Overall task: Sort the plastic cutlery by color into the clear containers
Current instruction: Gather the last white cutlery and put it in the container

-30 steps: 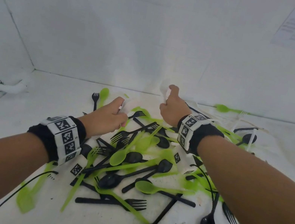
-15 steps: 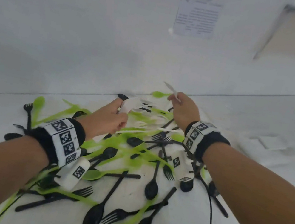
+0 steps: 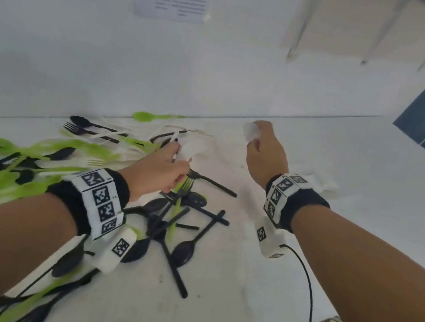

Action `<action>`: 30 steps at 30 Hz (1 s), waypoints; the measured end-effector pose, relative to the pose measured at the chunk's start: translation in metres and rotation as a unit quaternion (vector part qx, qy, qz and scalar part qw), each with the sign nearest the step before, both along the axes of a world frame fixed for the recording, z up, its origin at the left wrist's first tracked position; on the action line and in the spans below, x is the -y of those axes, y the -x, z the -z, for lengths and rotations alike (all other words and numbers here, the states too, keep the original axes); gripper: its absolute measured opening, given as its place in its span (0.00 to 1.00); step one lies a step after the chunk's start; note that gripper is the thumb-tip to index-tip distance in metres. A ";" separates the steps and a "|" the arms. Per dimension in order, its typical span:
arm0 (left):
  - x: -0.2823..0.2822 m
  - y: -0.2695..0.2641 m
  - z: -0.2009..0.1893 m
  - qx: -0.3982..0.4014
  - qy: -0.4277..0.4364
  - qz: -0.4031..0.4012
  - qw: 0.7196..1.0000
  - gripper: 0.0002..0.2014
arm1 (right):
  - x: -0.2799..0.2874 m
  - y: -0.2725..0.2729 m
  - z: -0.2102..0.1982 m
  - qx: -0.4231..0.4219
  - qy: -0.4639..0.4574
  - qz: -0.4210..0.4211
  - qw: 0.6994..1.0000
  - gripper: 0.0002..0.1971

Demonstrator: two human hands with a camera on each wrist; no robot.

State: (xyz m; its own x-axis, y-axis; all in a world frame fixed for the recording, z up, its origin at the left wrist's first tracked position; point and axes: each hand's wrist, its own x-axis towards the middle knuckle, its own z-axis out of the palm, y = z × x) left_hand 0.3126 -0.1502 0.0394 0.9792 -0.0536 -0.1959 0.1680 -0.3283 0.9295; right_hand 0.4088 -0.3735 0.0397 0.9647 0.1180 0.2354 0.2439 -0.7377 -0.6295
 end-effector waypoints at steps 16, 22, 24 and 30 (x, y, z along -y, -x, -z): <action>0.157 -0.089 0.049 -0.050 -0.147 -0.047 0.987 0.36 | 0.142 -0.016 0.033 -0.118 -0.005 -0.136 0.984 0.03; 0.180 -0.081 0.051 -0.003 -0.269 -0.115 0.956 0.24 | 0.150 -0.028 0.048 -0.141 -0.001 -0.273 0.952 0.02; 0.185 -0.079 0.052 -0.005 -0.292 -0.142 0.946 0.22 | 0.154 -0.029 0.049 -0.145 0.015 -0.318 0.937 0.02; 0.202 -0.078 0.050 -0.040 -0.315 -0.198 0.927 0.22 | 0.160 -0.033 0.047 -0.131 0.048 -0.366 0.920 0.03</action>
State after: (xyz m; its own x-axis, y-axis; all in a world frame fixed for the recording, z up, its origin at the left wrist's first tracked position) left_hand 0.3910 -0.3520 -0.0109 0.8786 0.4564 -0.1402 0.4518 -0.6997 0.5534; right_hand 0.4417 -0.5339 -0.0077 0.6402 0.7673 -0.0389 0.5469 -0.4906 -0.6784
